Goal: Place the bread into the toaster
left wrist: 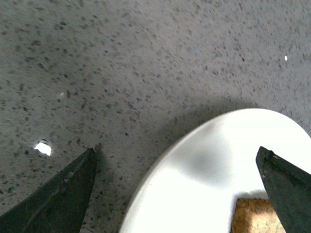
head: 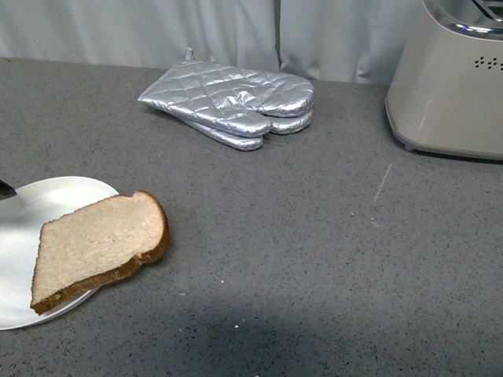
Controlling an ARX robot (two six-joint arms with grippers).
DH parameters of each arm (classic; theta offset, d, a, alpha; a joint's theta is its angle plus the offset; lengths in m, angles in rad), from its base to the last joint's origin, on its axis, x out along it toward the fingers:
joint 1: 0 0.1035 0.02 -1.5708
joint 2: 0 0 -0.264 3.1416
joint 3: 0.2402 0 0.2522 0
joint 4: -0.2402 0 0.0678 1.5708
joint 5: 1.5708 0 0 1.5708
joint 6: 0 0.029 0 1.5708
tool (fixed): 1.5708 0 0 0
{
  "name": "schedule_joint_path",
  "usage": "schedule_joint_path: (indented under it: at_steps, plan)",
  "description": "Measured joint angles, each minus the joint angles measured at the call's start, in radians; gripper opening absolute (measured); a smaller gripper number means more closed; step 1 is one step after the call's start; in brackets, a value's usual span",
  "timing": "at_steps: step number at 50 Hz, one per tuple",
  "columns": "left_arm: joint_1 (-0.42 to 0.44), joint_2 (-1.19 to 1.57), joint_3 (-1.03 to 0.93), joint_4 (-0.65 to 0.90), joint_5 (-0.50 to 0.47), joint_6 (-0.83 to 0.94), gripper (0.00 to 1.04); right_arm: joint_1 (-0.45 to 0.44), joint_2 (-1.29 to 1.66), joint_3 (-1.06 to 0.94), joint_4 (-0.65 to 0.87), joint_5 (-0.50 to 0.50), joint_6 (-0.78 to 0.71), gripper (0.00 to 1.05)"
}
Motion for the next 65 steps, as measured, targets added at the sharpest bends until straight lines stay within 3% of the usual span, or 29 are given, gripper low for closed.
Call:
schedule_joint_path:
  at_steps: [21, 29, 52, 54, 65]
  plan:
    - [-0.032, -0.013, -0.020, -0.036, 0.039, 0.113, 0.98, 0.000, 0.000, 0.000, 0.000, 0.000, 0.000, 0.95]
    - [-0.039, -0.012, -0.029, -0.051, 0.044, 0.145, 0.70, 0.000, 0.000, 0.000, 0.000, 0.000, 0.000, 0.95]
    - [-0.049, -0.006, -0.047, -0.064, 0.080, 0.155, 0.07, 0.000, 0.000, 0.000, 0.000, 0.000, 0.000, 0.95]
    - [-0.049, -0.006, -0.049, -0.063, 0.090, 0.153, 0.03, 0.000, 0.000, 0.000, 0.000, 0.000, 0.000, 0.95]
    - [-0.049, -0.021, -0.066, -0.057, 0.103, 0.118, 0.04, 0.000, 0.000, 0.000, 0.000, 0.000, 0.000, 0.95]
